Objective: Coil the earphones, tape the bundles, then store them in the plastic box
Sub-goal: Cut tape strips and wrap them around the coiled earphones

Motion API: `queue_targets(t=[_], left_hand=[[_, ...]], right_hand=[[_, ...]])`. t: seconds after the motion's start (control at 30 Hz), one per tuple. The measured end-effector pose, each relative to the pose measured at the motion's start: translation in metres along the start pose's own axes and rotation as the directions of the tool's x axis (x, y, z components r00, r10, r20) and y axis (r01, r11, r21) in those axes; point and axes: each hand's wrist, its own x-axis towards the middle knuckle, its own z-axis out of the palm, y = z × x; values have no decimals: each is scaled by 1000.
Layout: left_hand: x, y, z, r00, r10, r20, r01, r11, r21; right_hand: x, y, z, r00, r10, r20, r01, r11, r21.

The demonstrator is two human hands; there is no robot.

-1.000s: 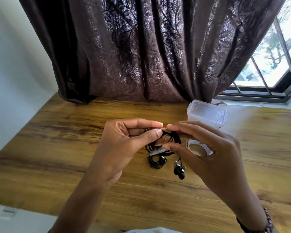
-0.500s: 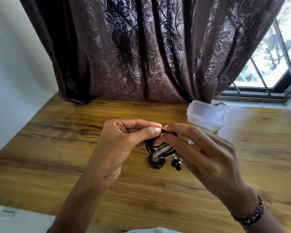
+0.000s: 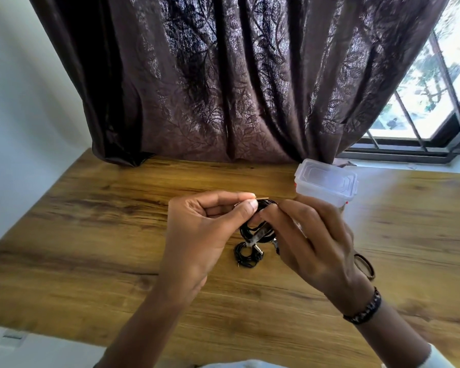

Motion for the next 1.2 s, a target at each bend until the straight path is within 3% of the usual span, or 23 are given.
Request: queue_targets(t=[0.17, 0.4, 0.53, 0.67, 0.87, 1.07, 1.2], left_hand=[[-1, -5, 6, 994, 108, -19, -107, 993, 50], [-3, -9, 10, 969, 246, -24, -239, 959, 149], [-2, -13, 9, 954, 298, -23, -285, 929, 237], [1, -15, 7, 940, 342, 6, -327, 894, 307], [5, -15, 0, 934, 340, 108, -356, 871, 338], [2, -14, -1, 954, 274, 121, -295, 929, 222], [2, -18, -2, 948, 301, 103, -317, 917, 241]], right_hand=[[-5, 6, 0, 996, 11, 91, -23, 990, 139], [0, 12, -3, 973, 25, 228, -73, 976, 205], [8, 8, -7, 939, 140, 315, -228, 938, 263], [21, 6, -9, 863, 299, 406, -447, 826, 342], [28, 8, -13, 789, 348, 507, -576, 705, 413], [36, 10, -17, 760, 349, 549, -598, 706, 379], [40, 8, -21, 733, 356, 579, -623, 692, 364]])
